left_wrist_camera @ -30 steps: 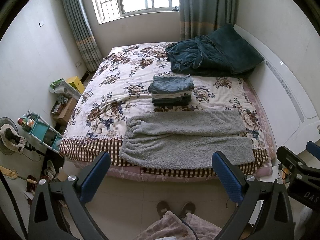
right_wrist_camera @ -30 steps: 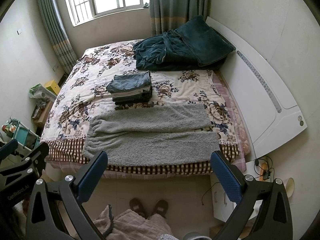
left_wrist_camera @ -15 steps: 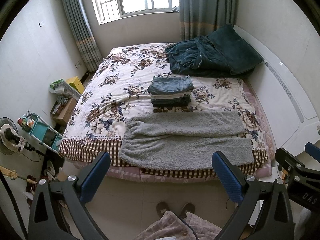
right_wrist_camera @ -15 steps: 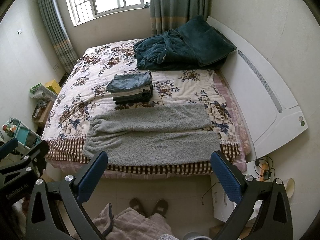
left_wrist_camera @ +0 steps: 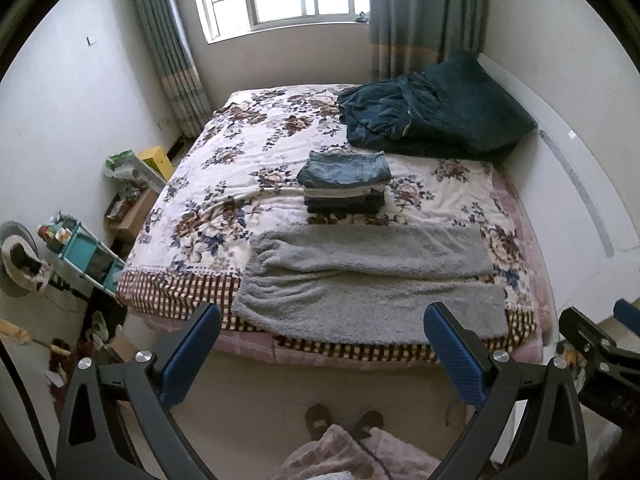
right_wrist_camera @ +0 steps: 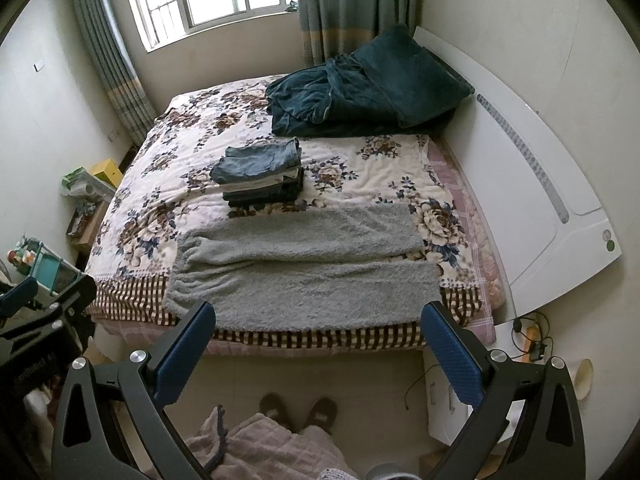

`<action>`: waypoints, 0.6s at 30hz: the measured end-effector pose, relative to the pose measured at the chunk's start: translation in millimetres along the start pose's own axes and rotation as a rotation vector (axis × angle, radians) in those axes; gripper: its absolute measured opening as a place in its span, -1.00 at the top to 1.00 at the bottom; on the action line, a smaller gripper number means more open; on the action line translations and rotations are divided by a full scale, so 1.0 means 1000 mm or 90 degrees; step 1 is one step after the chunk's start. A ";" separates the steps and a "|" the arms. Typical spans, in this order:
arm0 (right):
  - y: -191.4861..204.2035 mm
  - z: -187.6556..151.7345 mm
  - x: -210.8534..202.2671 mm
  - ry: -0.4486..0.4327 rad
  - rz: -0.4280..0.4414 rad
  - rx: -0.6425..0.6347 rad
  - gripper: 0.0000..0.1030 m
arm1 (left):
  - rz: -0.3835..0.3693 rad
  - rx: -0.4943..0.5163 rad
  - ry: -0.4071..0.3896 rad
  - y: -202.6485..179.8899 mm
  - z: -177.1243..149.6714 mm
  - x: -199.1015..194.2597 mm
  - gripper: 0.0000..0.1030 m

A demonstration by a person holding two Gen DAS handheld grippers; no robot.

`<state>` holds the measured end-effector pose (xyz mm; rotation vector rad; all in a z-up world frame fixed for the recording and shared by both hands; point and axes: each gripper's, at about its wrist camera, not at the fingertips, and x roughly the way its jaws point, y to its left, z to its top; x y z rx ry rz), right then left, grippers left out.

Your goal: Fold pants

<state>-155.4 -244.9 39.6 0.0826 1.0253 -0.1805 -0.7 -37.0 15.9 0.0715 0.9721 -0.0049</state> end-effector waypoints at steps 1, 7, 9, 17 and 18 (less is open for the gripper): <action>-0.007 0.001 0.010 0.000 0.000 0.004 -1.00 | 0.010 -0.005 -0.003 -0.003 0.001 0.003 -1.00; -0.034 0.013 0.070 0.018 -0.002 0.019 -1.00 | 0.039 -0.029 0.018 -0.015 0.004 0.051 -1.00; -0.040 0.017 0.095 0.027 -0.006 0.023 -1.00 | 0.050 -0.031 0.031 -0.021 0.007 0.071 -1.00; -0.065 0.053 0.208 0.090 -0.017 0.055 -1.00 | 0.082 -0.003 0.079 -0.031 0.032 0.156 -1.00; -0.064 0.059 0.223 0.096 -0.021 0.054 -1.00 | 0.090 0.003 0.084 -0.032 0.038 0.173 -1.00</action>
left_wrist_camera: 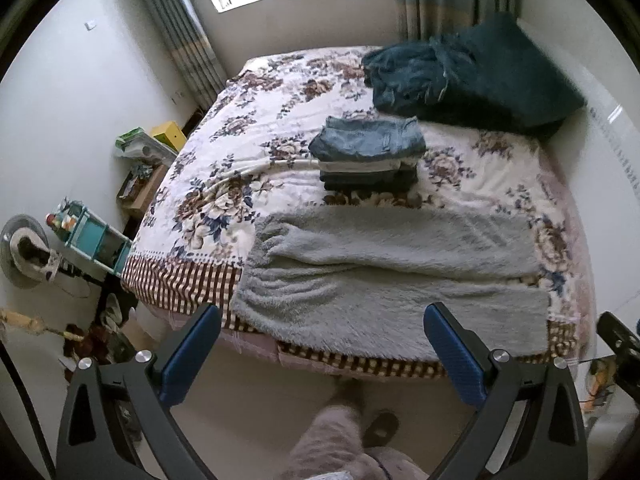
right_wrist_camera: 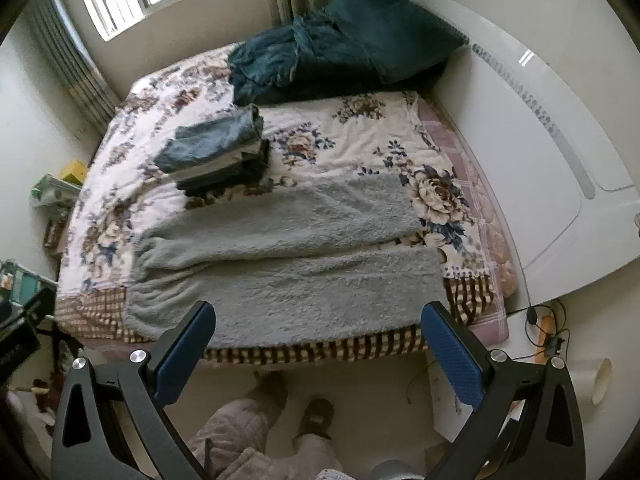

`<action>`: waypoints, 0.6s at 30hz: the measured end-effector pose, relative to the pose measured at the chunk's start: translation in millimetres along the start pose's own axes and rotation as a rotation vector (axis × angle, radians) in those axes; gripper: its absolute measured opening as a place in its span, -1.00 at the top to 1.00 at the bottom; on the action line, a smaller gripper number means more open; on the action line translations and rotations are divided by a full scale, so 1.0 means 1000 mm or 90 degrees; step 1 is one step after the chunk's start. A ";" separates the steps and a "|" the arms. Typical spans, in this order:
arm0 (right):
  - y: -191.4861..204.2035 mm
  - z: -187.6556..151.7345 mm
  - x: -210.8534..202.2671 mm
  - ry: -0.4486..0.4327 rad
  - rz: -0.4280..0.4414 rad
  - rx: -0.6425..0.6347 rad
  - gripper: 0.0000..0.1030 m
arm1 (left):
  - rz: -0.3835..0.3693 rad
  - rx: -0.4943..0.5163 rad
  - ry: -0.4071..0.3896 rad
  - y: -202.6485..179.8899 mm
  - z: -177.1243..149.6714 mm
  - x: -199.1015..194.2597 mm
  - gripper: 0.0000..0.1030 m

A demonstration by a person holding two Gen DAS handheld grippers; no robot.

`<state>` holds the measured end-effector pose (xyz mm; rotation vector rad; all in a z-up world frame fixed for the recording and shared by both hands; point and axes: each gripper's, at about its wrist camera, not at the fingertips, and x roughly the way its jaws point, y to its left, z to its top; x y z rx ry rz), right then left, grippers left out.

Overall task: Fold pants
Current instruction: 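Lower both grippers onto the grey fleece pants and pinch its edge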

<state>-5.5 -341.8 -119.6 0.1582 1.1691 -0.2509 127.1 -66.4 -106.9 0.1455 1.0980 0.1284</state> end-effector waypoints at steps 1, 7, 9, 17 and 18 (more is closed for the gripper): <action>0.000 0.010 0.019 0.010 -0.008 0.000 -1.00 | 0.003 0.006 0.008 -0.003 0.009 0.015 -1.00; 0.009 0.072 0.117 0.057 -0.044 0.017 -1.00 | -0.008 0.029 0.051 -0.020 0.059 0.101 -1.00; 0.014 0.096 0.152 0.071 -0.058 0.027 -1.00 | -0.020 0.037 0.068 -0.027 0.081 0.138 -1.00; 0.016 0.164 0.286 0.133 -0.090 0.039 -1.00 | -0.044 0.081 0.136 -0.060 0.125 0.256 -1.00; 0.014 0.169 0.305 0.144 -0.092 0.038 -1.00 | -0.042 0.092 0.141 -0.066 0.127 0.269 -1.00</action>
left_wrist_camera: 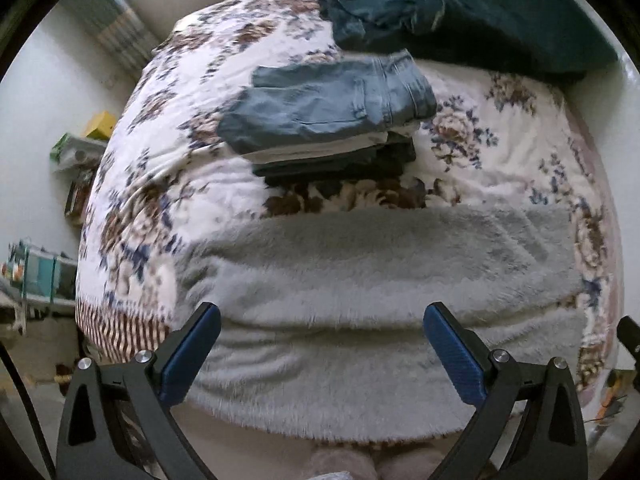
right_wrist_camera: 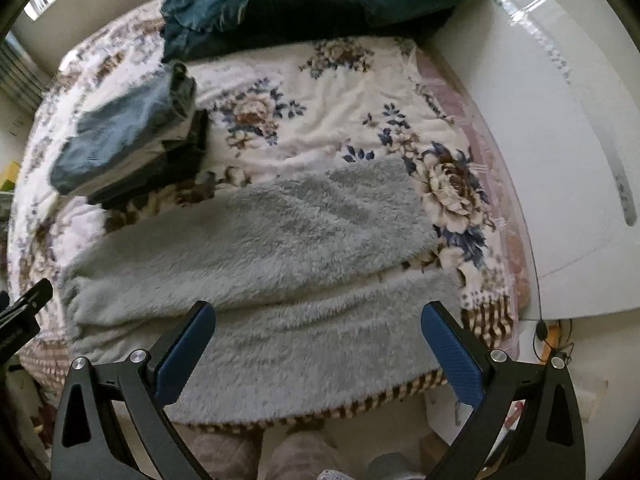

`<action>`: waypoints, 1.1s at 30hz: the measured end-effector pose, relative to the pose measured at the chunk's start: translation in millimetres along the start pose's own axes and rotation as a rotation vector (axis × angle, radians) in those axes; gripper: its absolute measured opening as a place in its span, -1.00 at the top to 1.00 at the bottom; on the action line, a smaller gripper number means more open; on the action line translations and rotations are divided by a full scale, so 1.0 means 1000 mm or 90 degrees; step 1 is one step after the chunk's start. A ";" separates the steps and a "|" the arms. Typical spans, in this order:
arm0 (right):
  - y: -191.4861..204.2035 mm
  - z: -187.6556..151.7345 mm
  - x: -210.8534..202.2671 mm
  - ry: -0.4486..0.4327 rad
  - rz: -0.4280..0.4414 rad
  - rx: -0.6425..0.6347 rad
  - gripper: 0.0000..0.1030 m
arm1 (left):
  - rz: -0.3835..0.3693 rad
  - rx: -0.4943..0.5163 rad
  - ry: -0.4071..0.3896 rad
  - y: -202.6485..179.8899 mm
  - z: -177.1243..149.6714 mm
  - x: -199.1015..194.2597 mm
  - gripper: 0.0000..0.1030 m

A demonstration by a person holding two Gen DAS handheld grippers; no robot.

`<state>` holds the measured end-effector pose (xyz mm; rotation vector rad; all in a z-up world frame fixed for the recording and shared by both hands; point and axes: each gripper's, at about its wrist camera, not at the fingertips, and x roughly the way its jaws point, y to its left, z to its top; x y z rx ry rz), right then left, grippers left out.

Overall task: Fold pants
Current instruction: 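Lower both grippers onto the grey fleece pants and pinch its edge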

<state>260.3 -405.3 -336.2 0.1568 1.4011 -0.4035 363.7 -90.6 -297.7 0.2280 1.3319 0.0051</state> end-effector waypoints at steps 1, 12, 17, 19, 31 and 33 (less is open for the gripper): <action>-0.001 0.007 0.019 0.011 0.002 -0.002 -1.00 | 0.006 0.015 0.006 -0.008 0.007 0.018 -1.00; 0.000 0.082 0.253 0.096 -0.051 -0.213 -1.00 | 0.036 0.209 0.085 -0.103 0.056 0.224 -1.00; 0.026 0.119 0.340 0.128 -0.062 -0.341 -1.00 | 0.014 0.251 0.090 -0.134 0.069 0.275 -0.99; 0.039 0.130 0.364 0.140 -0.064 -0.391 -1.00 | 0.010 0.276 0.090 -0.141 0.071 0.286 -0.99; 0.045 0.144 0.381 0.151 0.044 -0.382 0.67 | -0.099 0.319 0.069 -0.146 0.076 0.281 0.77; 0.039 0.146 0.373 0.134 0.053 -0.360 0.75 | -0.082 0.300 0.034 -0.143 0.075 0.267 0.85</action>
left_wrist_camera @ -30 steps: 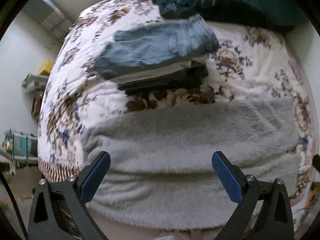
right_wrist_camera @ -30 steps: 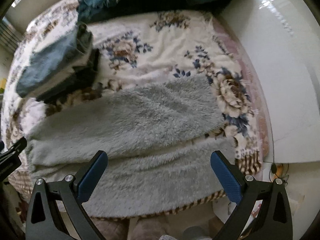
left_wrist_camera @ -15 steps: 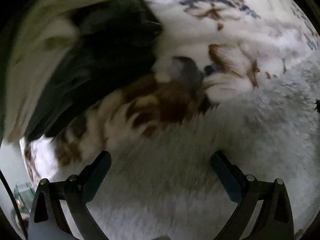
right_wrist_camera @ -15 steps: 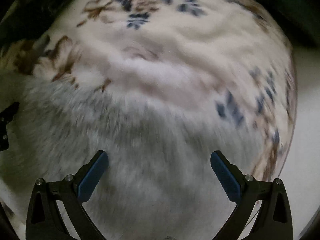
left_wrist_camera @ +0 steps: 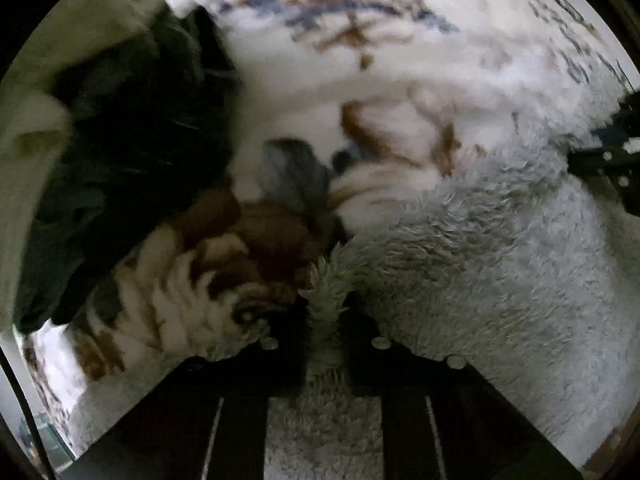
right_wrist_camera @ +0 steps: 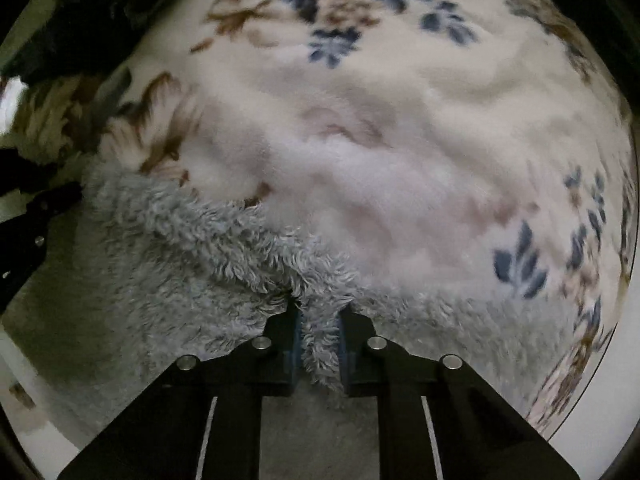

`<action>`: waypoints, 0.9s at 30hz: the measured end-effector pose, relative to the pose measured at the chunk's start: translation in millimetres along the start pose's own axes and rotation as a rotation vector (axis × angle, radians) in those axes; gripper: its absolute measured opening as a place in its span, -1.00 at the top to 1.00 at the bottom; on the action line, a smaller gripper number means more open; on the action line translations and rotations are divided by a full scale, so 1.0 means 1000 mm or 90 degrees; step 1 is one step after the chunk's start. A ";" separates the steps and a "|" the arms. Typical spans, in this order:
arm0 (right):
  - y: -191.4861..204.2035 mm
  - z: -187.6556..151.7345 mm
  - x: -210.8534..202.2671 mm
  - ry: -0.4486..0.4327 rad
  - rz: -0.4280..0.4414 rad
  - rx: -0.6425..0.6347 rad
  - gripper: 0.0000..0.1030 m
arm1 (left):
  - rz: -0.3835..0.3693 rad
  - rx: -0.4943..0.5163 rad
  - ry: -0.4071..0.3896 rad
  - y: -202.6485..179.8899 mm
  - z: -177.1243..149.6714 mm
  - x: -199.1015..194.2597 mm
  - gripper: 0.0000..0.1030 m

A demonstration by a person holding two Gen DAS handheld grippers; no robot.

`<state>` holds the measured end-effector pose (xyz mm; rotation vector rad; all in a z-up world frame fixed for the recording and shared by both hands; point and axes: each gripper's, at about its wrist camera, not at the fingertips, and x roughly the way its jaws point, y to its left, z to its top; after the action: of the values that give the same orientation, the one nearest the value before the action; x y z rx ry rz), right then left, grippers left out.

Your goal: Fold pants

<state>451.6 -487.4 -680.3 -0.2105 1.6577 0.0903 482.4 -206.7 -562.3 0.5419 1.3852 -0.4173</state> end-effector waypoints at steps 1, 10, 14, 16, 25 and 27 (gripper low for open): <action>-0.003 -0.004 -0.005 -0.010 0.003 0.015 0.76 | 0.004 -0.007 -0.011 -0.002 -0.002 -0.004 0.86; -0.019 -0.051 -0.073 -0.121 0.049 0.102 0.80 | 0.000 -0.156 -0.128 -0.005 -0.066 -0.092 0.89; 0.007 -0.111 -0.110 -0.161 0.073 0.138 0.80 | -0.010 -0.202 -0.176 -0.039 -0.124 -0.128 0.90; 0.031 -0.166 -0.132 -0.167 0.083 0.153 0.81 | -0.017 -0.228 -0.186 -0.054 -0.145 -0.123 0.91; 0.115 -0.327 -0.098 -0.071 0.035 0.162 0.81 | -0.084 -0.308 -0.044 -0.124 -0.295 -0.078 0.91; 0.126 -0.349 -0.073 -0.039 0.042 0.174 0.79 | -0.086 -0.298 -0.003 -0.138 -0.311 -0.048 0.91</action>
<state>92.8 -422.0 -581.7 0.0541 1.5967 -0.0804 145.6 -137.7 -560.9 0.0638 1.4592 -0.1895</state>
